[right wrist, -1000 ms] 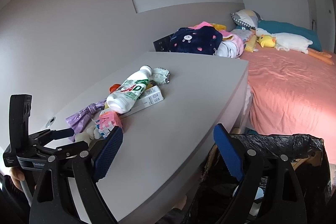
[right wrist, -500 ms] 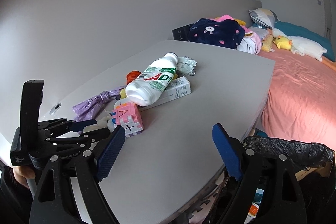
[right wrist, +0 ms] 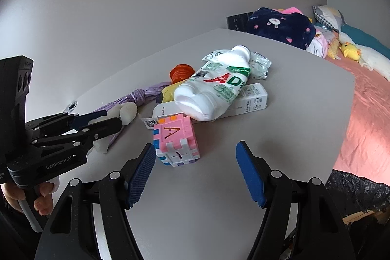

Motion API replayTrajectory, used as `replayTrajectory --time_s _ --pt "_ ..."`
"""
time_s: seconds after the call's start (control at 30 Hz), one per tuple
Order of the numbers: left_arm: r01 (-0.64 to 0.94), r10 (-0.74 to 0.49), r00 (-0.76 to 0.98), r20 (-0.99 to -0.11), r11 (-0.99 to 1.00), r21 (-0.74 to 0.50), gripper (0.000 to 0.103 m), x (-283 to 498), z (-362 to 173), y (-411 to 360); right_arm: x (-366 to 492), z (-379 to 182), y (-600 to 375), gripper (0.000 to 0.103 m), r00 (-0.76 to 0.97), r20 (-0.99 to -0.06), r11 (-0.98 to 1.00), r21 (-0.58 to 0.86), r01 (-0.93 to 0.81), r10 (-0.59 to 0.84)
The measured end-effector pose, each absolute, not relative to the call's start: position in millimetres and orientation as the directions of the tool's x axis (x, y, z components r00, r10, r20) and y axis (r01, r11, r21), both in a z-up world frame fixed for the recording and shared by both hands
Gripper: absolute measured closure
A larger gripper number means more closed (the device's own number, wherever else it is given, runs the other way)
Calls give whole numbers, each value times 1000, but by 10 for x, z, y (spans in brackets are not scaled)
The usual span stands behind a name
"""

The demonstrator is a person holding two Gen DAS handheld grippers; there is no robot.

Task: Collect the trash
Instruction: 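Grasp the white foam sponge with the left tool while the right tool grasps the pink A cube, then carry the sponge and the pink cube in both tools over the trash bag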

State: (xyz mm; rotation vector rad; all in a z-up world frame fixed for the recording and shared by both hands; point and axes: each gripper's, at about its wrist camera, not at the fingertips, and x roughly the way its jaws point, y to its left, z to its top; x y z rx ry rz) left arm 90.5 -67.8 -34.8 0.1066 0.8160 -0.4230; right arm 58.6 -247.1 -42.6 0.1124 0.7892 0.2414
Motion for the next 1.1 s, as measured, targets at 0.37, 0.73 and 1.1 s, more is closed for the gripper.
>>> replayTrajectory --time_s 0.37,0.73,1.1 --pt "391 -322 596 -735 917 -85 68 932 -358 -610 834 -568 -2276 60 622 -734 961 189 -200 274" --pt "405 -338 599 -726 910 -90 68 879 -314 -644 582 -483 -2502 60 657 -695 955 249 -162 293" --pt "459 -365 594 -717 886 -71 68 697 -240 -913 260 -352 -2797 60 692 -670 957 265 -116 269"
